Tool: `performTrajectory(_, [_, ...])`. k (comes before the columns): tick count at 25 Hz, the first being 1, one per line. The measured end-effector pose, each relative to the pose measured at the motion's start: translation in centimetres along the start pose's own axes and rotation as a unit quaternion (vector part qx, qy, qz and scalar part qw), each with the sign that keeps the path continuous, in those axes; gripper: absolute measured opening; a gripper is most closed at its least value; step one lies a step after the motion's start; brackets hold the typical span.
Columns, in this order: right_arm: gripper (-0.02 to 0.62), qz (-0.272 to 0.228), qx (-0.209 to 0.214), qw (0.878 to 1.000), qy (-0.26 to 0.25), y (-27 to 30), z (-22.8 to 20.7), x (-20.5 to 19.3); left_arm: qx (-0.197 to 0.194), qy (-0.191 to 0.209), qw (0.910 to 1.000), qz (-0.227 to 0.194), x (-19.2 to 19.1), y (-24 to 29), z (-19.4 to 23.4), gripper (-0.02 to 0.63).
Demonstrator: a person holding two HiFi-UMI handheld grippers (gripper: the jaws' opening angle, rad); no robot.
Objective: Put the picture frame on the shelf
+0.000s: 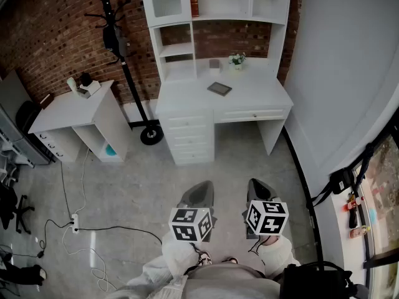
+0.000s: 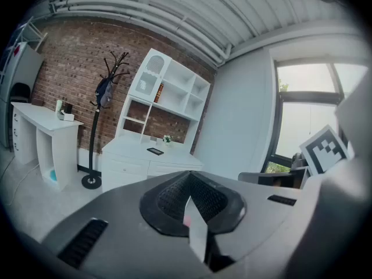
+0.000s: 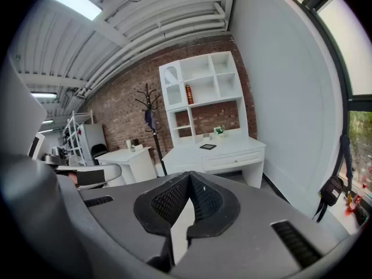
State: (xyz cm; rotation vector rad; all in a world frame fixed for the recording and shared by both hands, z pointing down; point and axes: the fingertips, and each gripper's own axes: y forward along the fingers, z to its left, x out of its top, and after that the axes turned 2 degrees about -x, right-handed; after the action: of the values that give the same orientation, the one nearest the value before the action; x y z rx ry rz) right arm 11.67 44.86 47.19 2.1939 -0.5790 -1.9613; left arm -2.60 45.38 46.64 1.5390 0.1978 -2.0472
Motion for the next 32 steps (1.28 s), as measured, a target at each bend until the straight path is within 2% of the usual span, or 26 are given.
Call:
performTrajectory(12, [0.023, 0.002, -0.006, 1.000, 0.014, 1.0, 1.9, -0.2, -0.011, 0.000, 0.9999, 0.000, 0.5, -0.5, 2.4, 0.008])
performTrajectory(23, [0.025, 0.009, -0.055, 0.998, 0.041, 3.1, 2.7, -1.1, -0.025, 0.003, 0.9995, 0.020, 0.4, 0.1, 6.3, 0.008])
performTrajectory(32, [0.025, 0.025, -0.064, 0.997, 0.043, 6.5, 1.5, -1.1, -0.028, -0.001, 0.9992, 0.028, 0.1, 3.1, 7.6, 0.008])
